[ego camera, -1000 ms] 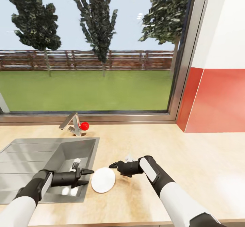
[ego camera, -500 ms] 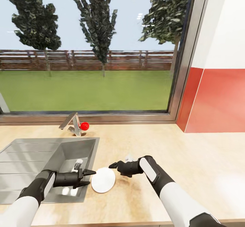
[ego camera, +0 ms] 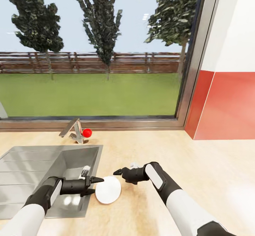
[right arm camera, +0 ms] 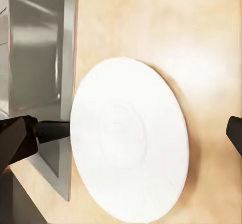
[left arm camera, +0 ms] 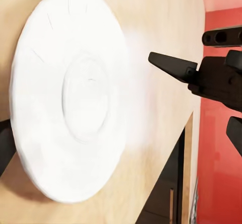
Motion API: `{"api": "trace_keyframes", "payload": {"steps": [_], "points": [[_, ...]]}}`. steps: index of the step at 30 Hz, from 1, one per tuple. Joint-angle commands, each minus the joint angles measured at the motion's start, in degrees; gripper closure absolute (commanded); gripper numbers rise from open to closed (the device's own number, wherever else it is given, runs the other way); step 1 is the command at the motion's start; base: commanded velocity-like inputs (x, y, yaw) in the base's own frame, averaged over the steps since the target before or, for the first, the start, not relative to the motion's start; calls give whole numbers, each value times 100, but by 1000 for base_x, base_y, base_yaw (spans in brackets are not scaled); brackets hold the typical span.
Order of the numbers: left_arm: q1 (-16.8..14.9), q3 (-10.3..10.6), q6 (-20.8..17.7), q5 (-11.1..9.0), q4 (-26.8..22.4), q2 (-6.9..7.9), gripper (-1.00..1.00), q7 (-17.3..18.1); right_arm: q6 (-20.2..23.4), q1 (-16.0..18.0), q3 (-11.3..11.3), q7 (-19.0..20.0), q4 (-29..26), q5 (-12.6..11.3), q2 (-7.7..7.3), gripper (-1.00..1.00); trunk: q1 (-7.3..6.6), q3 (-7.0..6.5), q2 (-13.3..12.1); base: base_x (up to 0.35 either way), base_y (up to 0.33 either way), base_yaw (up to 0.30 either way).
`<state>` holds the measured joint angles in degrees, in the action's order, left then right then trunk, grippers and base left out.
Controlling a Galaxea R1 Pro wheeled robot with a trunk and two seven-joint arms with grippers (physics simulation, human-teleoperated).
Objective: Set up a coffee station on the kitchen countertop: keep the coffee maker on the countertop, move the bottle of coffee from the kitchen shelf to the counter next to the coffee maker, place a paper coffee filter on top of the coffee maker, put the saucer next to the coffee maker with the coffee cup on the saucer, and place the electric kettle next to the coffee maker.
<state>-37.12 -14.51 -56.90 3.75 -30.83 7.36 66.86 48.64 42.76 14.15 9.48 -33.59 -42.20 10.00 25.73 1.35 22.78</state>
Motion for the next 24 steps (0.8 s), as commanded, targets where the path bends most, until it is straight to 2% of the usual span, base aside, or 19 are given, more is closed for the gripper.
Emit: {"api": "trace_keyframes", "payload": {"steps": [1,6,14,24], "points": [[-6,-25,-49,38,-2,-4,-100,38,14,5,0,45,0,51,0,-100,5,14,14,60,0,0],[-6,-25,-49,31,28,-22,-100,38,14,5,0,45,9,46,0,-100,5,14,14,11,0,0],[-3,-17,-42,30,57,-194,-100,22,14,4,0,45,16,45,0,-100,5,14,14,1,0,0],[3,-4,-41,21,68,-233,-100,20,14,4,0,45,14,45,0,-100,5,14,14,0,0,0]]}}
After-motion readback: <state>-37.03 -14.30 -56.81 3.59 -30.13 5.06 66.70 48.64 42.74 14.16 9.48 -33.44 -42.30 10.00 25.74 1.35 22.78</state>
